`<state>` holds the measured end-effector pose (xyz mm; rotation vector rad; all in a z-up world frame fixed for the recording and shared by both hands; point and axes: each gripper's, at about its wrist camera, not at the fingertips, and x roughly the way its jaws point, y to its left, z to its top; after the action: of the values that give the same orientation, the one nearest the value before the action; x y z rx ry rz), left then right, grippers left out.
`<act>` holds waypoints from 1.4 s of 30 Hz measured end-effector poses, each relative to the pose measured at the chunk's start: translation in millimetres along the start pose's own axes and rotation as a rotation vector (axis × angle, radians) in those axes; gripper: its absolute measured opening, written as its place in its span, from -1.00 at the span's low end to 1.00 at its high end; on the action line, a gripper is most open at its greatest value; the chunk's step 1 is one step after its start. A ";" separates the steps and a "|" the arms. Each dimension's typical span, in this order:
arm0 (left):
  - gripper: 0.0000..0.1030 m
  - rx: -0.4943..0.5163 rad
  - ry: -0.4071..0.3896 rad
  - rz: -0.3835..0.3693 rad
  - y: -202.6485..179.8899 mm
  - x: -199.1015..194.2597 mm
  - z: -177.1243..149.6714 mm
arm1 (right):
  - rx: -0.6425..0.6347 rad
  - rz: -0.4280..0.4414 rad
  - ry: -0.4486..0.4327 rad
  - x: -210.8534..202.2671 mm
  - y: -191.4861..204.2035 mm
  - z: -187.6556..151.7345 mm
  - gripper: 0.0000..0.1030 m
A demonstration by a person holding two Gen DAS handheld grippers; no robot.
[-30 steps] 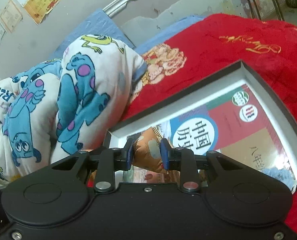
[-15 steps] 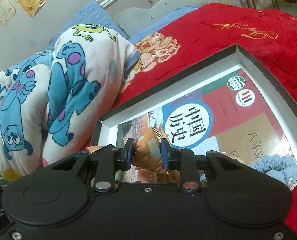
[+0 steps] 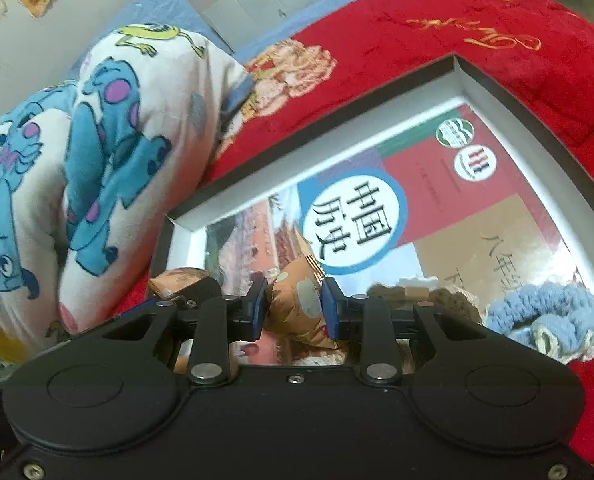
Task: Organize objects
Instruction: 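Lower both candies into the box and open both grippers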
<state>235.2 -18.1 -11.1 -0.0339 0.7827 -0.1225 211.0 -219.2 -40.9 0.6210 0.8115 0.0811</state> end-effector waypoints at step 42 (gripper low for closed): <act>0.70 0.081 -0.332 -0.159 -12.6 -229.6 47.3 | -0.186 0.167 -0.284 -226.9 78.5 37.4 0.25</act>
<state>106.1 -3.2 184.4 -0.0390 0.4418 -0.2917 92.2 -240.7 169.9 0.5084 0.4702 0.2131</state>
